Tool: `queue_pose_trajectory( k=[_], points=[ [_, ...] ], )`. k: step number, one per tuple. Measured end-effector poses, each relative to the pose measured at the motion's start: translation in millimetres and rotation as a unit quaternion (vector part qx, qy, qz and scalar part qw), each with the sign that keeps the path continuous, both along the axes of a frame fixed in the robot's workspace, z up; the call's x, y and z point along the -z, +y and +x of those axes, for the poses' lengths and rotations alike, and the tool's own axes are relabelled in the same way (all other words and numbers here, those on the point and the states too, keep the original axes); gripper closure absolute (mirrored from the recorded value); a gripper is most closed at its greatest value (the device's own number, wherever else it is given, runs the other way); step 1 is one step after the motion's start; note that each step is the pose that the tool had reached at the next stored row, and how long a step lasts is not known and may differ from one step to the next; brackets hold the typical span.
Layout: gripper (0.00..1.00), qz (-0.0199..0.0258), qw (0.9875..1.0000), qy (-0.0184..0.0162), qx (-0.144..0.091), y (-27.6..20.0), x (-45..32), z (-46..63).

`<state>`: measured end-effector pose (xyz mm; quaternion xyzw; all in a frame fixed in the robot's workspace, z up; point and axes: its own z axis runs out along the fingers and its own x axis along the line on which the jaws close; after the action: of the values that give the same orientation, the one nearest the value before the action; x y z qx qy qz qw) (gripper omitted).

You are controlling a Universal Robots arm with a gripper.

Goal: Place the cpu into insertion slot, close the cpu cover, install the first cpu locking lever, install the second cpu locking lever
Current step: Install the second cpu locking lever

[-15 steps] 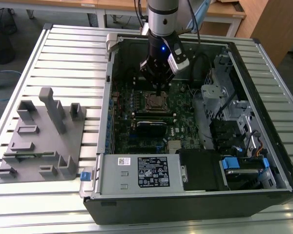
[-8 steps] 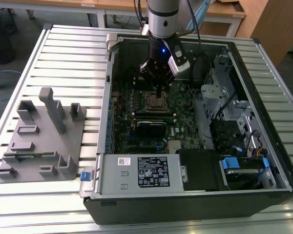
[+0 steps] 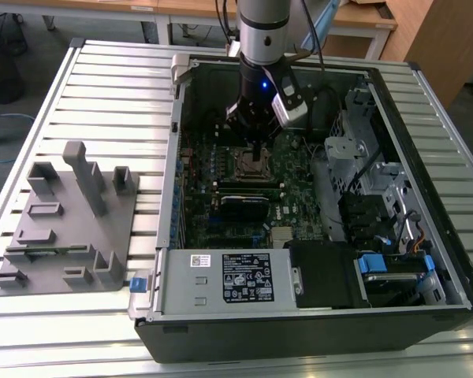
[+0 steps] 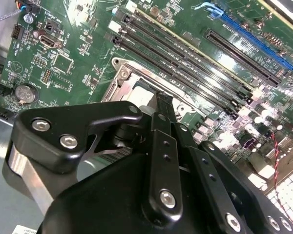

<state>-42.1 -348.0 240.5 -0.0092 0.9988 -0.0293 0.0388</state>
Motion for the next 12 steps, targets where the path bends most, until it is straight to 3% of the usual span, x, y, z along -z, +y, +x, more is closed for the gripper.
queue_pose_trajectory(
  k=[12],
  points=[
    [0.89, -0.0001, 1.0000, 0.0001, 0.000, -2.9, -0.1, 0.0]
  ],
)
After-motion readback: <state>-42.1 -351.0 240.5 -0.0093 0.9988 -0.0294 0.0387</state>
